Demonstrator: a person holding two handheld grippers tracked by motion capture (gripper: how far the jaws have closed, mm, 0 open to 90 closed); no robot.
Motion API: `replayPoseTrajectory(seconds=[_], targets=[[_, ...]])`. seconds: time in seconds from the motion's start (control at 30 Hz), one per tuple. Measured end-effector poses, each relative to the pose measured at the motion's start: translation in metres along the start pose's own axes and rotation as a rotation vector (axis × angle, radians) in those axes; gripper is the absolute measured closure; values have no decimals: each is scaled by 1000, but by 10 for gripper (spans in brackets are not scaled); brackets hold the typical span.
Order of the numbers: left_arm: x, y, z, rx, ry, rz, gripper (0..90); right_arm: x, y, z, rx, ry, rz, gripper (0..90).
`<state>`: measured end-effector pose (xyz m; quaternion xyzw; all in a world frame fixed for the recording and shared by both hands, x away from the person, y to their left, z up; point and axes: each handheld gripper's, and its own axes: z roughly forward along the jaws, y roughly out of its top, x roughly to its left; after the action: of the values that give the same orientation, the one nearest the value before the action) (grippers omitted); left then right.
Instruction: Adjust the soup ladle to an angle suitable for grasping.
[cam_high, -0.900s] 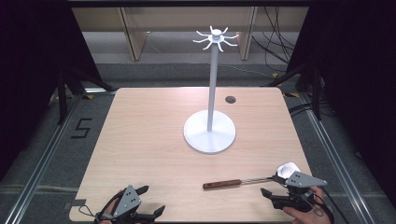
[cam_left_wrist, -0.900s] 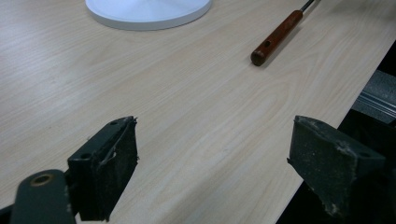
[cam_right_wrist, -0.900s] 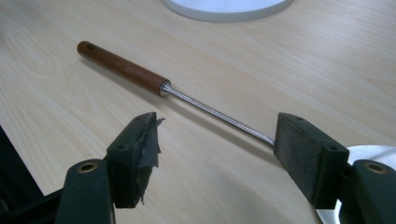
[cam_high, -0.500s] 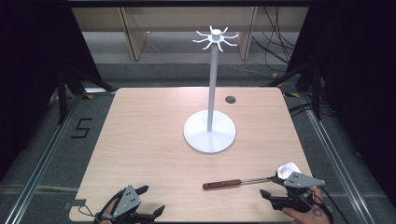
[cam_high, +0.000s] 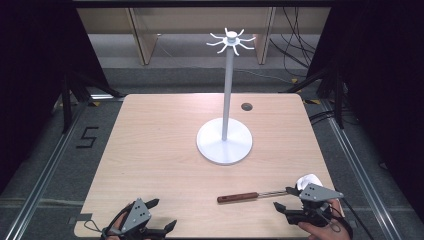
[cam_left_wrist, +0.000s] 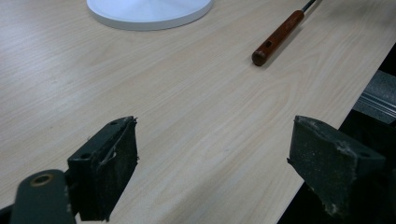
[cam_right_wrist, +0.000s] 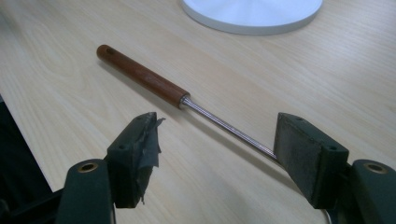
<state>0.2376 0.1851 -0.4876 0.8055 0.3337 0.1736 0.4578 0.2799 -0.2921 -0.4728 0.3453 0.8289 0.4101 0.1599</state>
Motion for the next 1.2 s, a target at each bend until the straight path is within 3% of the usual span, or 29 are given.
replayPoseTrajectory(seconds=[0.27,0.33,0.37,0.47,0.5,0.53,0.63,0.67,0.7,0.77,0.8,0.83,0.9,0.93,1.2], targets=[[-1,0,2,-27,-4,-16,148,6,8,9,15,27,-44,318],[0,0,1,-5,0,4,148,9,12,12,27,32,-62,317],[-1,0,1,-9,-2,-15,148,9,13,14,22,29,-73,318],[-1,0,1,-13,-2,-8,148,15,18,18,47,39,-71,319],[0,0,1,-6,-1,4,148,15,21,23,43,51,-110,322],[-1,0,1,-2,-8,0,148,18,23,24,56,58,-98,328],[0,0,2,-11,0,-1,148,22,32,35,96,81,-140,350],[1,0,0,9,6,15,148,22,34,38,104,81,-154,358],[-1,0,1,-10,-3,-3,148,23,37,43,124,84,-169,359],[-1,0,1,-10,-3,-1,148,24,42,50,140,74,-196,376],[1,0,0,1,5,15,148,25,44,52,152,68,-197,376],[-1,0,1,-23,-4,-16,148,26,46,55,167,71,-196,383],[0,0,0,3,3,13,148,27,47,60,176,84,-205,394],[-1,0,1,-18,-6,-9,148,27,48,62,177,85,-218,394],[-1,0,1,-7,3,-11,148,30,56,76,237,123,-253,412]])
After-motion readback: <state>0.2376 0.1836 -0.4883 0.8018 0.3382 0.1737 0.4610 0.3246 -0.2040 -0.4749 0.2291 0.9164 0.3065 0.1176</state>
